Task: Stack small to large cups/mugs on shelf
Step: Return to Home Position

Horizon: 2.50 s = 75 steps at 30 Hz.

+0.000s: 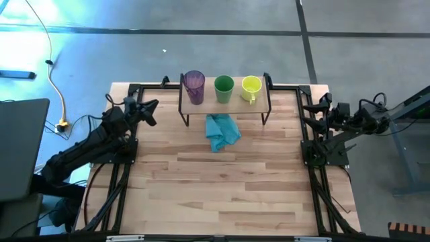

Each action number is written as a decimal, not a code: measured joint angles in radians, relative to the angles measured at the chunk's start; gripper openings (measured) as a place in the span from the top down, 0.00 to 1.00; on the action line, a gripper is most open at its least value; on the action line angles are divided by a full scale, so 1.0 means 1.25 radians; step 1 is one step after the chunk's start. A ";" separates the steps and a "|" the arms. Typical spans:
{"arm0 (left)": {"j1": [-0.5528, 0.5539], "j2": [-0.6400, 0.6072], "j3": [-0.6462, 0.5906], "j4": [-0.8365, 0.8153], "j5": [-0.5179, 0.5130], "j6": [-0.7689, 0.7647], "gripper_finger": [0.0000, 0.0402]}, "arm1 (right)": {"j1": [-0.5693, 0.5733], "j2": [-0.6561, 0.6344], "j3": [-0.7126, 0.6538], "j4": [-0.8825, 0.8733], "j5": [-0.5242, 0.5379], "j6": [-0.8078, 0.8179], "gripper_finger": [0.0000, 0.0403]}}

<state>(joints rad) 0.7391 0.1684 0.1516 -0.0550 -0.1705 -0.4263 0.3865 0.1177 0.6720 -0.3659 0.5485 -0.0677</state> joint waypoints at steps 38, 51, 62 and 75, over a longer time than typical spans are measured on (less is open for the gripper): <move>0.000 -0.130 -0.043 -0.174 0.140 -0.048 0.90 | 0.000 0.044 0.000 -0.010 -0.091 0.071 0.51; -0.035 -0.130 -0.066 -0.079 0.214 -0.079 0.90 | 0.000 0.092 -0.045 0.096 -0.154 0.021 0.51; -0.201 -0.130 -0.066 -0.082 0.113 -0.090 0.90 | 0.000 -0.010 -0.356 0.496 -0.204 0.010 0.51; -0.338 -0.130 -0.066 -0.072 0.024 -0.140 0.90 | 0.000 -0.011 -0.520 0.705 -0.217 0.055 0.51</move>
<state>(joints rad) 0.3170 0.0063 0.0696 -0.1454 -0.1403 -0.6015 0.3866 0.1040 0.0214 0.5154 0.2768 0.0006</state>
